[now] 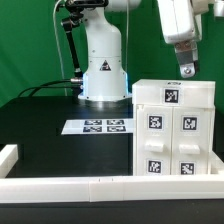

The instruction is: Assemble cabinet

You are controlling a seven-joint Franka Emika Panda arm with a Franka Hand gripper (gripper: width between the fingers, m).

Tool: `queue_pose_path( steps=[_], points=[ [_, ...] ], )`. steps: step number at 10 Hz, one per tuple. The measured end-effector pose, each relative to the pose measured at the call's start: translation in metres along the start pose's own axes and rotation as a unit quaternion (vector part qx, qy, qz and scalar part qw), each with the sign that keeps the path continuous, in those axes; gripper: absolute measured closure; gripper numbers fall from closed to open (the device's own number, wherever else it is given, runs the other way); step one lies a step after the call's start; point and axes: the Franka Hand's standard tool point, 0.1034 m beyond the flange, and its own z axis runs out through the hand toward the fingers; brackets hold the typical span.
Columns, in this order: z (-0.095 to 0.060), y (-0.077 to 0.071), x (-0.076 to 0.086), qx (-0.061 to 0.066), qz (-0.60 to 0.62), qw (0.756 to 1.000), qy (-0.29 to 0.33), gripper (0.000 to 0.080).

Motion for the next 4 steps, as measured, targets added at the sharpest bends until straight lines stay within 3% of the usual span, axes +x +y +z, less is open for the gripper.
queue_pose_path(
  steps=[4],
  points=[
    [0.0007,0.0007,-0.0008,-0.001,-0.010,1.000,0.000,0.0003]
  ],
)
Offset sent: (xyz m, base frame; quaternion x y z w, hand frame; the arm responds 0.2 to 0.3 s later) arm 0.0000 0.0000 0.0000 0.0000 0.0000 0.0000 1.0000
